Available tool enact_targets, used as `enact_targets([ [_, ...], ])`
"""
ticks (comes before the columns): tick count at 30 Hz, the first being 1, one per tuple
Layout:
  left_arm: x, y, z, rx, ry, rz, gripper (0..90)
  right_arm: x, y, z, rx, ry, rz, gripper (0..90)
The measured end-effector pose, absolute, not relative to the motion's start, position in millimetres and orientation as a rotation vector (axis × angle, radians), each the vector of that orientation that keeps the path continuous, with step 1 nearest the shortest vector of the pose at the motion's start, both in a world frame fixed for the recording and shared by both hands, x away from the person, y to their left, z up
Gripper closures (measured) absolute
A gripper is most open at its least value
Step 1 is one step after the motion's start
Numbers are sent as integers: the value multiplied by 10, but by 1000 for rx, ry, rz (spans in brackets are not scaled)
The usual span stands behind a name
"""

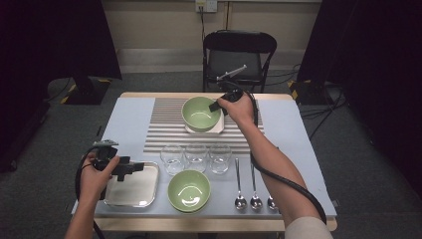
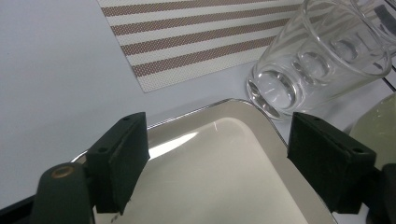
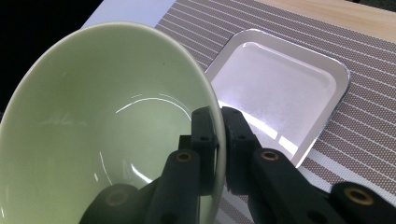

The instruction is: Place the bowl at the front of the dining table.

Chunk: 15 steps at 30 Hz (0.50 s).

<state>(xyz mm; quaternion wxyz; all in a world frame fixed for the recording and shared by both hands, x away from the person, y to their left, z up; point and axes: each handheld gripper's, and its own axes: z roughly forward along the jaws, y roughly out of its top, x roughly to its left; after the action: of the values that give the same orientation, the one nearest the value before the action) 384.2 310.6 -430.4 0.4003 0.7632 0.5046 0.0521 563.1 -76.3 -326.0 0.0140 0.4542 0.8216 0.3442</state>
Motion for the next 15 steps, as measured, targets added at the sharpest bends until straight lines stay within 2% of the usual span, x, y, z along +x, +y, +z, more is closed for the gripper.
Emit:
enact_targets([
  [15, 3844, 3105, -4313, 1930, 1275, 125, 206, 5723, -780, -3300, 1451, 2528, 1058, 847],
])
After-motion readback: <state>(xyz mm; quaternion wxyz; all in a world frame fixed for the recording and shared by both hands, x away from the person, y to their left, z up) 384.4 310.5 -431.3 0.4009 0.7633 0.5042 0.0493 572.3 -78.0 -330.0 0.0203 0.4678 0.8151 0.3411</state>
